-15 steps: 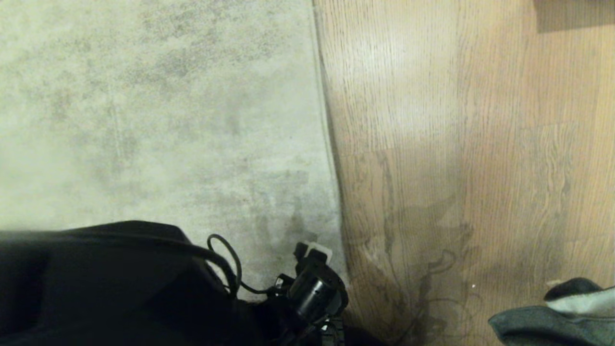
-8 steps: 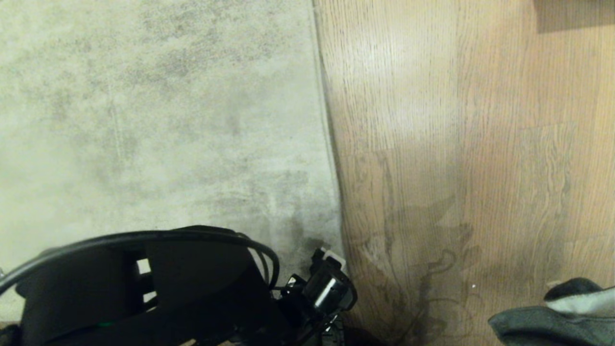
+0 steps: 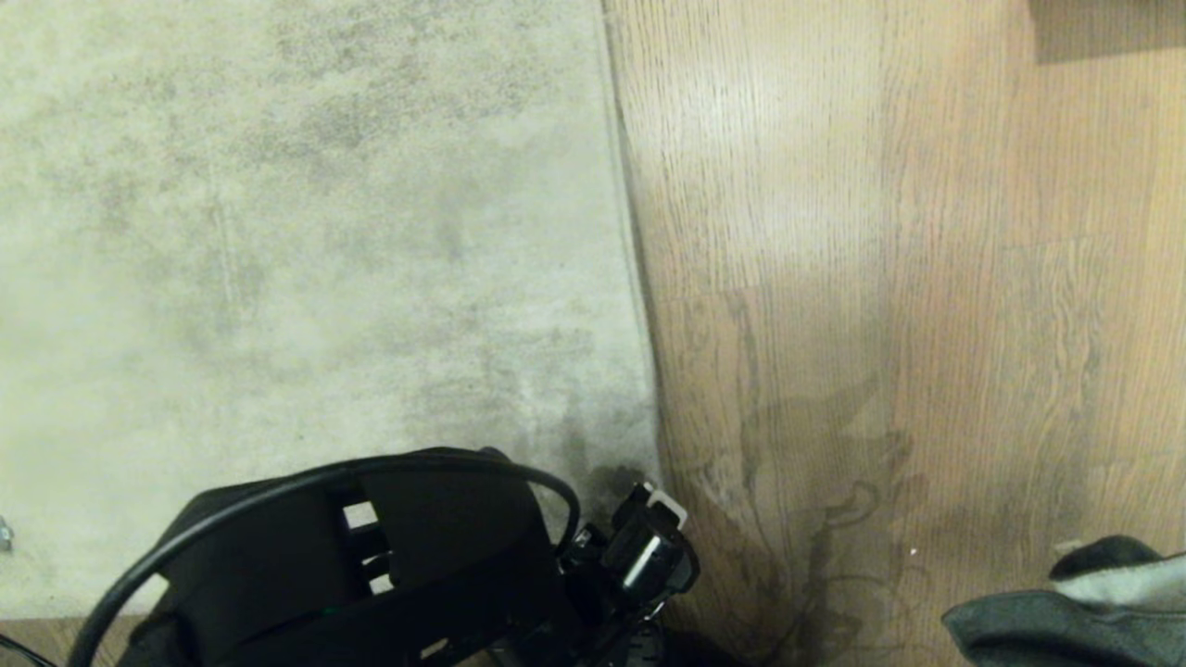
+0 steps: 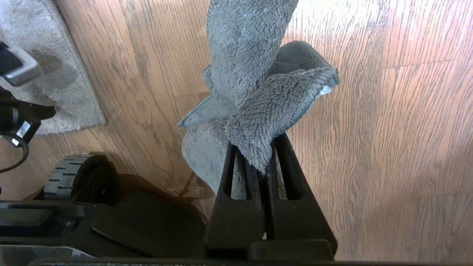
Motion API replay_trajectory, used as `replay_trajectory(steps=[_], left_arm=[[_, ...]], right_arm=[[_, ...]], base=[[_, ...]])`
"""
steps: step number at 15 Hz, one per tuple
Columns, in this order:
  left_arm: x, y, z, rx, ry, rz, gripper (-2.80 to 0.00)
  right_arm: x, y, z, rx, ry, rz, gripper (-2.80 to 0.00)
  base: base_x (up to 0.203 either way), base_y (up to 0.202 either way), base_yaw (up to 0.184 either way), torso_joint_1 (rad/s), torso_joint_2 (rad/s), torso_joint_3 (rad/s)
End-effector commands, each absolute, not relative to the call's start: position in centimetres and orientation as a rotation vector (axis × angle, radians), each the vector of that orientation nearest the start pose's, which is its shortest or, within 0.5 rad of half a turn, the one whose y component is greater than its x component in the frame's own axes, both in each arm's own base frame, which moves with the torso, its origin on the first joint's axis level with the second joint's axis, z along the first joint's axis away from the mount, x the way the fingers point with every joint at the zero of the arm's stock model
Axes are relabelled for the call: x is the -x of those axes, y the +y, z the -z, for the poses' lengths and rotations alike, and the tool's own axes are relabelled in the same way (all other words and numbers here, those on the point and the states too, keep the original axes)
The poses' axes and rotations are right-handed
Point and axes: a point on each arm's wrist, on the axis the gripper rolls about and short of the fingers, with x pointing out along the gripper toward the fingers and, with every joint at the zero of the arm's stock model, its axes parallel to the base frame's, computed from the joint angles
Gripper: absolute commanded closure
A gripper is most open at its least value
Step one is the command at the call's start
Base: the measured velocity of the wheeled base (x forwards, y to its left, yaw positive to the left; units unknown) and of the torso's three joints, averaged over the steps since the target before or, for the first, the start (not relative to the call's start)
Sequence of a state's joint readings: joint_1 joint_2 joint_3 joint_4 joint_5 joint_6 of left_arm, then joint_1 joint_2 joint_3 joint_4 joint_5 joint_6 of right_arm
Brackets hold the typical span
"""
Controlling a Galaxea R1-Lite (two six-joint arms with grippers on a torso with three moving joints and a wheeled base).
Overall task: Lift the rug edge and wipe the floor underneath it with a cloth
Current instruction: Lay down the carpet
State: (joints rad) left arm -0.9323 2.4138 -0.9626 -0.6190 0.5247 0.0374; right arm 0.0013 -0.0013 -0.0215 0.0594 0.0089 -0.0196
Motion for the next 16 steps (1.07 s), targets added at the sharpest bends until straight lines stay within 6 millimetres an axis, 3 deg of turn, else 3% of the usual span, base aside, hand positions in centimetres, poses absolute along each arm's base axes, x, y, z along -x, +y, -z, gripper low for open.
replay_trajectory(steps=[1,9,13,16], left_arm=[[-24.3,-30.1,4.9,-0.636,0.631,0.393,0.0],[-27.6,-29.7,4.3,-0.842,0.549,0.42,0.0],[-27.8,-29.8,4.2,-0.842,0.542,0.42,0.0],[-27.7,-29.9,2.0,-0.808,0.504,0.414,0.0]], right_arm=[[2.5,0.0,-7.5,0.02,0.038,-0.011,0.0],[2.5,0.0,-7.5,0.02,0.038,-0.011,0.0],[2.5,0.0,-7.5,0.02,0.038,-0.011,0.0],[2.5,0.0,-7.5,0.02,0.038,-0.011,0.0]], base=[[0.0,0.0,0.0,0.0,0.0,0.0],[0.0,0.0,0.0,0.0,0.0,0.0],[0.0,0.0,0.0,0.0,0.0,0.0],[0.0,0.0,0.0,0.0,0.0,0.0]])
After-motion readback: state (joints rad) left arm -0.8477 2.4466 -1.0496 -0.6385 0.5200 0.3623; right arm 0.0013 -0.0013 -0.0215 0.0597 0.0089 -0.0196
